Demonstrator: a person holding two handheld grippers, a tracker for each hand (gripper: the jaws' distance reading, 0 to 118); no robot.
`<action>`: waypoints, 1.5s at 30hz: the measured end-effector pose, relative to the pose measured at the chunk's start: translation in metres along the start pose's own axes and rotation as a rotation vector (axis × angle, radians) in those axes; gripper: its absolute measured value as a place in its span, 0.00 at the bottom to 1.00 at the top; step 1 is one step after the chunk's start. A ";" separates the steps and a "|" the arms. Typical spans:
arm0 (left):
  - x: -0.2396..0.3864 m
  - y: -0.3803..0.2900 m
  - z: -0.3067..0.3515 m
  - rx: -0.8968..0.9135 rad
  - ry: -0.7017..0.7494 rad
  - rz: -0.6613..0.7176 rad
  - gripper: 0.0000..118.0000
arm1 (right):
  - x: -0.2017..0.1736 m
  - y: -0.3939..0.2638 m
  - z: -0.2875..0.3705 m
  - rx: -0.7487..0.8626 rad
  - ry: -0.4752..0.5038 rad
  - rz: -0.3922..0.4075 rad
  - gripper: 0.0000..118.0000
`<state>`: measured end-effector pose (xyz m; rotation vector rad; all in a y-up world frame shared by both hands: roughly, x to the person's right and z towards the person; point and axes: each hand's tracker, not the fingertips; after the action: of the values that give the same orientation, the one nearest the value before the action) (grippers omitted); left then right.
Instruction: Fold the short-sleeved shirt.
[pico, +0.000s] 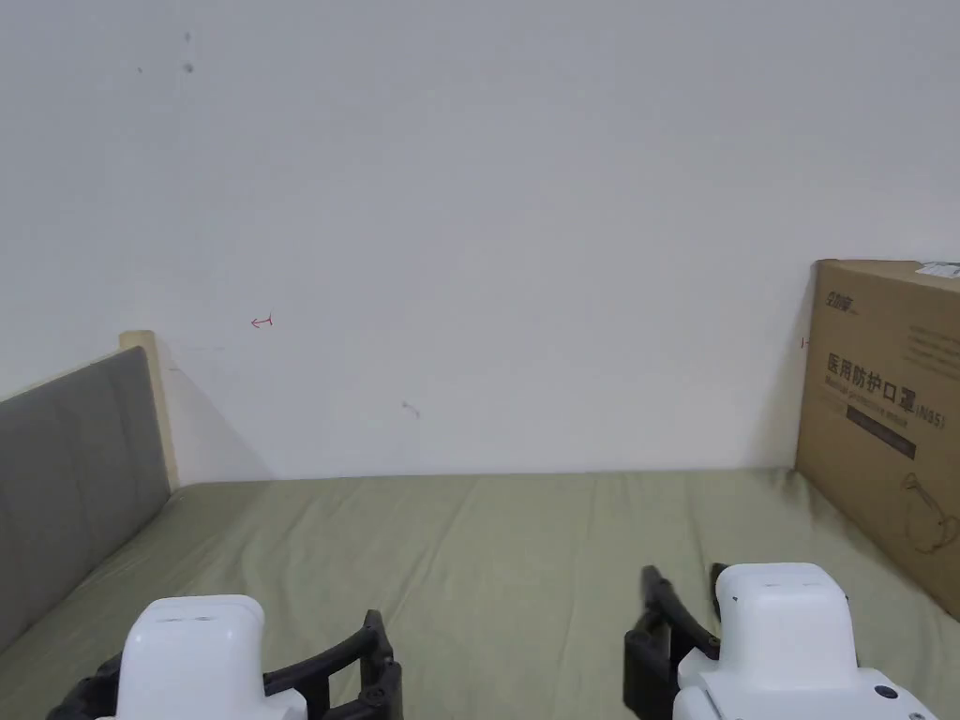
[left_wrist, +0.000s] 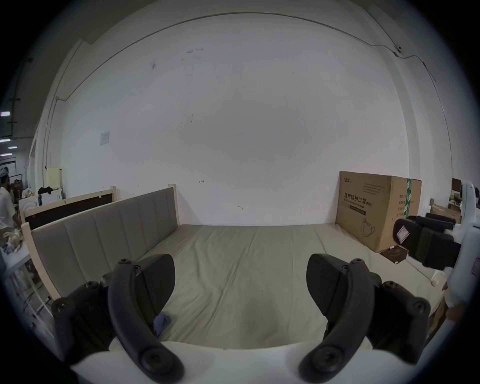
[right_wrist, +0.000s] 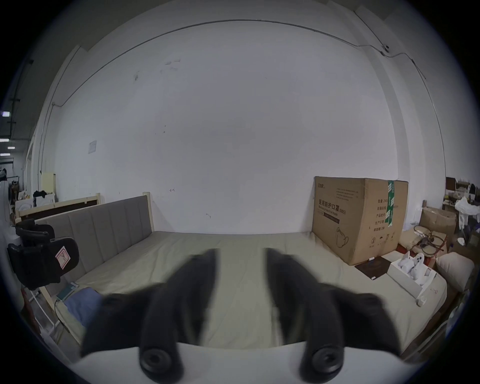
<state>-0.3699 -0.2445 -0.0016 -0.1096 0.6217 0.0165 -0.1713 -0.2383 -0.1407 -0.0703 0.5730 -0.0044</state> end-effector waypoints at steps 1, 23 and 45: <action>-0.001 0.000 0.000 0.004 0.017 0.002 0.90 | 0.002 -0.001 -0.002 -0.006 -0.001 -0.007 0.54; -0.003 0.009 -0.002 -0.029 -0.043 0.036 0.94 | 0.011 -0.001 -0.004 0.019 -0.028 0.010 0.98; 0.006 0.005 -0.006 0.016 -0.032 -0.037 0.98 | 0.016 0.000 -0.003 0.010 -0.029 -0.012 0.98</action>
<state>-0.3685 -0.2403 -0.0105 -0.1049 0.5878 -0.0223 -0.1593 -0.2392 -0.1522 -0.0637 0.5431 -0.0176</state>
